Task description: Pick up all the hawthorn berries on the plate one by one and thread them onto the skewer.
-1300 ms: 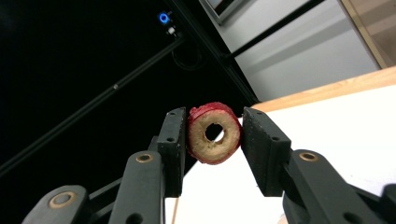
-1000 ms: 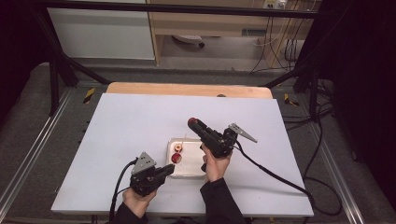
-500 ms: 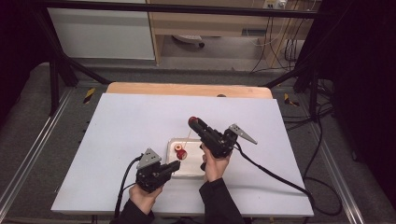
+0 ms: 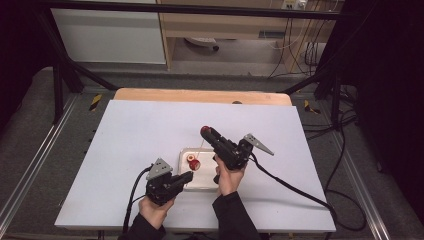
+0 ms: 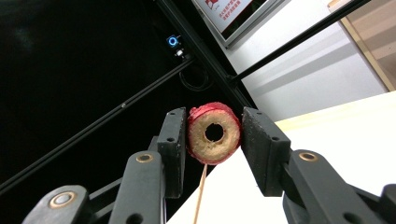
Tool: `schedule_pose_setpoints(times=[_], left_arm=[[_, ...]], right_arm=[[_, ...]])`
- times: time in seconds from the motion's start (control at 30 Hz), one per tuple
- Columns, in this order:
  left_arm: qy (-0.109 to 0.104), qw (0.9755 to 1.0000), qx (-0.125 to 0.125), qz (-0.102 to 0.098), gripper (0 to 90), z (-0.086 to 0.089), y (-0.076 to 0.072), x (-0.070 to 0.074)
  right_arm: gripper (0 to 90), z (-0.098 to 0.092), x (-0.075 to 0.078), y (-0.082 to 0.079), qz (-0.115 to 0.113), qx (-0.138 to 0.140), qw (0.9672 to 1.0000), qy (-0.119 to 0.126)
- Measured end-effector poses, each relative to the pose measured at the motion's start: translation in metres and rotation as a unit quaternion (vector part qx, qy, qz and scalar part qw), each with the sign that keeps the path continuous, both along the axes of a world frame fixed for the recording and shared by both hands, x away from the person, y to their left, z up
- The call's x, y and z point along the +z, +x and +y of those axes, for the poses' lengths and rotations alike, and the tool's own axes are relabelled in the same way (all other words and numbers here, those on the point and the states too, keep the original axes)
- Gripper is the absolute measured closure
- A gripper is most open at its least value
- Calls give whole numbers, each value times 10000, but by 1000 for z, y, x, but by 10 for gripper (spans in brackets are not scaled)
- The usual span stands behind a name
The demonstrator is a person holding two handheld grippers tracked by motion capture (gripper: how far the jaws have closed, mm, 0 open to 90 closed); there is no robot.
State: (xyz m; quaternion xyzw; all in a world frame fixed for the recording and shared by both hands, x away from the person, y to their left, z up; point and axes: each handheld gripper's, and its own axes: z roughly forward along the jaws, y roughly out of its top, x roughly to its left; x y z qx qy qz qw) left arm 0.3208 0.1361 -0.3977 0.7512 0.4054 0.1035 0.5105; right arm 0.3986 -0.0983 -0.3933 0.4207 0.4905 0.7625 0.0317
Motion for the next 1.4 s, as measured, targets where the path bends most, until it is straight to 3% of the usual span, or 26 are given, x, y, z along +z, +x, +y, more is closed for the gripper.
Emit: schedule_pose_setpoints(times=[0.7,0.93,1.17,1.3,1.4], left_arm=[[-167,9996,164,138,885,1,6,1],[-64,9999,125,24,885,-1,5,-1],[-235,9995,213,-32,886,3,4,1],[-100,9998,161,-17,885,9,7,1],[172,9997,134,-119,884,11,7,1]], right_arm=[[619,8,-12,-8,-43,93,9998,-172],[619,9,-13,-10,95,147,9996,-213],[620,9,-12,-12,37,89,9999,-41],[618,6,-10,-10,113,221,9995,-217],[618,1,-7,-5,465,466,9968,-461]])
